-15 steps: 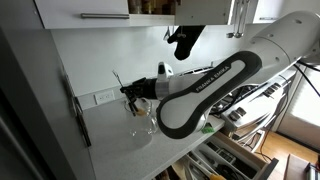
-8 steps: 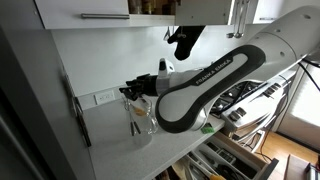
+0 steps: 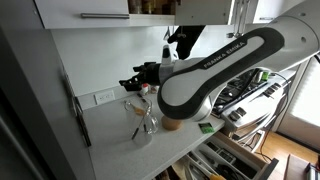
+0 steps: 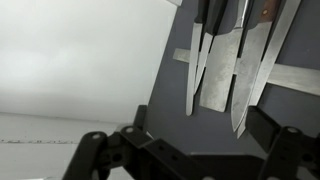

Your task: Remove the two metal skewers from the drawer, then put them in the transparent jar

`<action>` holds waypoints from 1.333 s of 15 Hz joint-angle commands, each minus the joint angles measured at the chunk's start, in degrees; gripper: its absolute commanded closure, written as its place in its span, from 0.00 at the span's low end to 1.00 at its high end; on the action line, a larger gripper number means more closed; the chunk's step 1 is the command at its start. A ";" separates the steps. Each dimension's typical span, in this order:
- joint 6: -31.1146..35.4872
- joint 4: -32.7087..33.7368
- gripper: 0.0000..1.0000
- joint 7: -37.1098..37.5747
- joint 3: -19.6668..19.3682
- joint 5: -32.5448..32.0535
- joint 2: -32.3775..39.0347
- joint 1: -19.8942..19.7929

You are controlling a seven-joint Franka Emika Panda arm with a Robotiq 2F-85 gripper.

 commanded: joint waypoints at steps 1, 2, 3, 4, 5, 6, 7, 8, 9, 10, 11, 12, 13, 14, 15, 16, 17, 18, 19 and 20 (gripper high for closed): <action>-6.27 -3.87 0.00 -3.63 -0.60 6.55 -6.99 -0.57; -8.41 -4.45 0.00 -5.10 -0.70 8.43 -8.67 -0.52; -10.60 -5.17 0.00 -7.45 -1.31 11.32 -10.55 -0.08; -12.88 -5.86 0.00 -9.42 -1.63 13.77 -12.28 0.10; -16.01 -6.65 0.00 -11.37 -1.90 16.86 -14.35 0.22; -18.51 -7.59 0.00 -13.60 -2.49 19.93 -16.25 0.54; -21.12 -8.91 0.00 -16.14 -3.46 23.64 -18.49 1.03; -23.17 -10.11 0.00 -17.89 -3.94 26.16 -20.31 1.07; -25.40 -11.43 0.00 -19.38 -4.25 28.27 -22.14 0.91; -27.35 -13.18 0.00 -20.64 -4.59 30.00 -24.21 0.59; -29.24 -14.19 0.00 -20.82 -4.47 30.34 -25.73 0.07; -31.00 -18.20 0.00 -10.14 -11.95 19.59 -28.16 5.77; -33.08 -18.88 0.00 -8.49 -13.42 17.03 -29.42 6.67; -34.93 -20.47 0.00 -4.81 -15.93 12.86 -30.87 8.08; -36.99 -21.95 0.00 -1.01 -18.37 8.51 -32.32 9.33; -38.95 -23.42 0.00 3.08 -20.61 3.98 -33.68 10.18; -42.07 -22.65 0.00 2.51 -13.07 5.48 -35.09 2.07; -44.49 -22.74 0.00 6.10 -13.09 2.54 -36.24 1.44; -47.37 -22.04 0.00 8.28 -12.21 1.25 -37.33 0.26; -50.56 -21.54 0.00 11.32 -11.04 -0.88 -38.67 -1.53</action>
